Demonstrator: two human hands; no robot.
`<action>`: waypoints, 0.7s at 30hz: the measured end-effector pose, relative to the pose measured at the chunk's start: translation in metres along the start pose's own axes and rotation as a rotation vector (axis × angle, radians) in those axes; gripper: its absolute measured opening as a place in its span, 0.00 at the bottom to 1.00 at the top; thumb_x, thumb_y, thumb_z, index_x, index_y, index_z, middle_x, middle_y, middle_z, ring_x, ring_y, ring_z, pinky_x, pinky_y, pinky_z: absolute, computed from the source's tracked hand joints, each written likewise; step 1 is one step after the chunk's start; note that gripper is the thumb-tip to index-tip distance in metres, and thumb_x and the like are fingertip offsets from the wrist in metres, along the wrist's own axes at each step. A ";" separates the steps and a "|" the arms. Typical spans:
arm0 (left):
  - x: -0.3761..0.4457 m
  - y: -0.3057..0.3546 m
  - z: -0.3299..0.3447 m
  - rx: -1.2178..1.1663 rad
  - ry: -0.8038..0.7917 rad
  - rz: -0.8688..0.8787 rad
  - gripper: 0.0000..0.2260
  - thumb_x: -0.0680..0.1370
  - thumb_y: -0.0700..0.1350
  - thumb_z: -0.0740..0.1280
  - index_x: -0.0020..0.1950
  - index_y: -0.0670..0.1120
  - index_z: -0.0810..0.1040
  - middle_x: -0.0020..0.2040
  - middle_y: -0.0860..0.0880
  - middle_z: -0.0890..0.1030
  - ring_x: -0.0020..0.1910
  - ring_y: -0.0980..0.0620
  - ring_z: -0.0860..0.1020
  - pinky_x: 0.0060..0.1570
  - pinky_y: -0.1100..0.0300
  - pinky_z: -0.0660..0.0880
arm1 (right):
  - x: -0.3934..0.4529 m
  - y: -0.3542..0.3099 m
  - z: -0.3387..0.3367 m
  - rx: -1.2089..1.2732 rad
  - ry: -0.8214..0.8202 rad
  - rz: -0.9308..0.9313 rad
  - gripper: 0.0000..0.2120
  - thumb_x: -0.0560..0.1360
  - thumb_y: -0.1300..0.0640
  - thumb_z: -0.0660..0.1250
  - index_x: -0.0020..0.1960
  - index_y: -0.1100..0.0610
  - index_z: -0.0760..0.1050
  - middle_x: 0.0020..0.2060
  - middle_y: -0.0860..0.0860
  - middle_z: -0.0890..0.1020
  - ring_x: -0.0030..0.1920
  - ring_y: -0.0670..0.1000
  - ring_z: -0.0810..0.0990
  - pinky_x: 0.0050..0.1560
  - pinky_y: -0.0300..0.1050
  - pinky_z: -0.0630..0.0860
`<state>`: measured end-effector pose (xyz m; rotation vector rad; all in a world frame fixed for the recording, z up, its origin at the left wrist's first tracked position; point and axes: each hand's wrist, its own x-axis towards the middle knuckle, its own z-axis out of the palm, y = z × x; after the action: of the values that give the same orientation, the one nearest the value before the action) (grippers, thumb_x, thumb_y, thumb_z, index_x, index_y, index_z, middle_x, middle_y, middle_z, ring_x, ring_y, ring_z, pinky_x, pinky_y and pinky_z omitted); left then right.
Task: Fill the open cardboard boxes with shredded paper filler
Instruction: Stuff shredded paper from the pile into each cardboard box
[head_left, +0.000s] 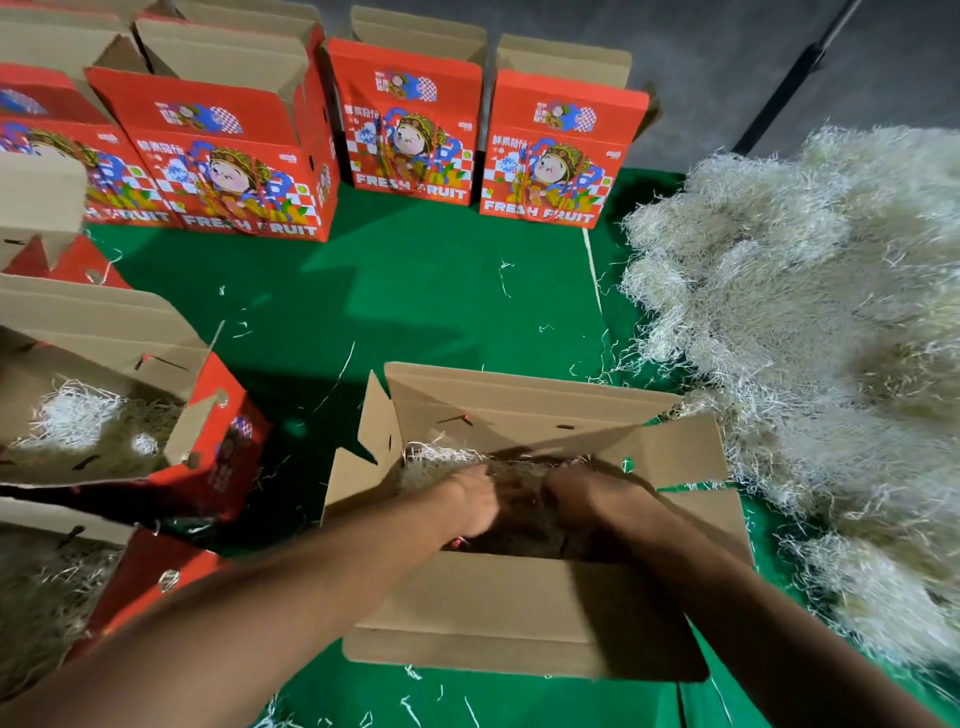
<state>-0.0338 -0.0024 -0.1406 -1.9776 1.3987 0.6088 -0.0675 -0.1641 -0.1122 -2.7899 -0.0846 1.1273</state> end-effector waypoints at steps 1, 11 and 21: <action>0.000 0.001 -0.001 0.033 -0.028 0.017 0.16 0.84 0.41 0.54 0.66 0.40 0.76 0.68 0.42 0.76 0.71 0.47 0.70 0.76 0.49 0.55 | 0.003 0.000 0.002 -0.011 -0.020 -0.006 0.14 0.80 0.55 0.63 0.64 0.55 0.78 0.62 0.55 0.81 0.58 0.55 0.79 0.56 0.41 0.71; 0.000 -0.009 -0.005 0.002 -0.041 -0.047 0.14 0.83 0.40 0.56 0.65 0.41 0.76 0.80 0.40 0.56 0.80 0.46 0.46 0.77 0.47 0.46 | 0.010 -0.006 0.010 -0.313 -0.132 0.008 0.32 0.80 0.50 0.66 0.79 0.53 0.56 0.71 0.57 0.72 0.70 0.60 0.72 0.66 0.57 0.73; -0.049 -0.040 -0.024 -0.401 0.050 -0.215 0.14 0.78 0.38 0.65 0.64 0.43 0.78 0.65 0.45 0.72 0.68 0.43 0.68 0.63 0.45 0.71 | 0.005 -0.024 -0.023 -0.438 0.181 0.066 0.12 0.81 0.58 0.63 0.61 0.54 0.80 0.59 0.53 0.82 0.61 0.55 0.80 0.58 0.50 0.78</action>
<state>-0.0117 0.0218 -0.0816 -2.4342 1.1343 0.7910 -0.0478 -0.1425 -0.0955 -3.2901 -0.2507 0.9592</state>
